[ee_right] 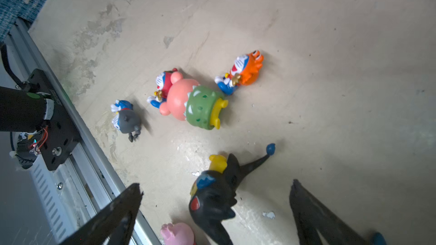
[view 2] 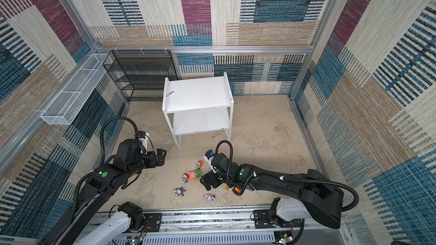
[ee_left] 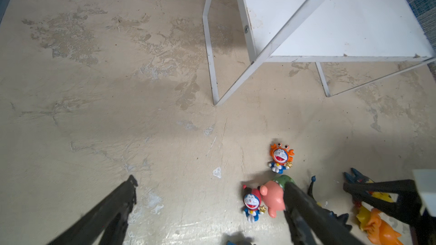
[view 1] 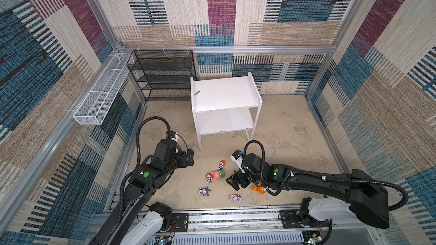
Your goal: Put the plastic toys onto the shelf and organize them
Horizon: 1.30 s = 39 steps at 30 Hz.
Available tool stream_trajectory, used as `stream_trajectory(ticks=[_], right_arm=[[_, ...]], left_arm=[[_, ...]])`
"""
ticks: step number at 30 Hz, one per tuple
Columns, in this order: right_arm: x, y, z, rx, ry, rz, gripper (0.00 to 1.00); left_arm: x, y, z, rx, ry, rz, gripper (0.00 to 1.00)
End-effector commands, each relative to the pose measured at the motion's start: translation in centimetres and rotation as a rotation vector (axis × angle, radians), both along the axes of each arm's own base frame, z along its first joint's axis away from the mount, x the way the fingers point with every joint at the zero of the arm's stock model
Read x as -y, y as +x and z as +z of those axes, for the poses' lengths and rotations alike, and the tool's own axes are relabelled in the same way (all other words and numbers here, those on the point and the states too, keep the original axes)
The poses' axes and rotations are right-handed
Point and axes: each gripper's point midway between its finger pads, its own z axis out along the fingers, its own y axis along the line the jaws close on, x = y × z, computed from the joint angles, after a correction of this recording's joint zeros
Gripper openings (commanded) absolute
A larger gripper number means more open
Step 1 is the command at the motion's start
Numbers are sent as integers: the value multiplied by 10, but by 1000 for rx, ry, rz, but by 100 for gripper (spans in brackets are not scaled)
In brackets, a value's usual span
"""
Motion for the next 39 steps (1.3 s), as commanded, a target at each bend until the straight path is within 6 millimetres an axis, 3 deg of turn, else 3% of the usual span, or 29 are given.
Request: stream_trajectory(ticks=[1,6,12,21,28,35,39], right_arm=[[8,-2,-6,-16,-15,-57,99],[21,-10,-16,-50,-37,-96,99],[22,-22,-17,-56,-31,-78,99],[7,-18,-18,-21,-33,-26,93],[-2,-6,-26,10,-84,-23,83],[-8,-2,-29,27,-102,-4,60],[-10,-1,-25,49,-102,17,53]], left_arm=[[6,2,7,7,-28,-17,99],[10,6,8,7,-30,-32,99],[20,15,6,0,-47,-59,99],[28,22,7,1,-45,-95,99],[27,22,8,9,-39,-100,99],[30,19,9,3,-45,-120,99],[32,12,13,-14,-41,-153,99]])
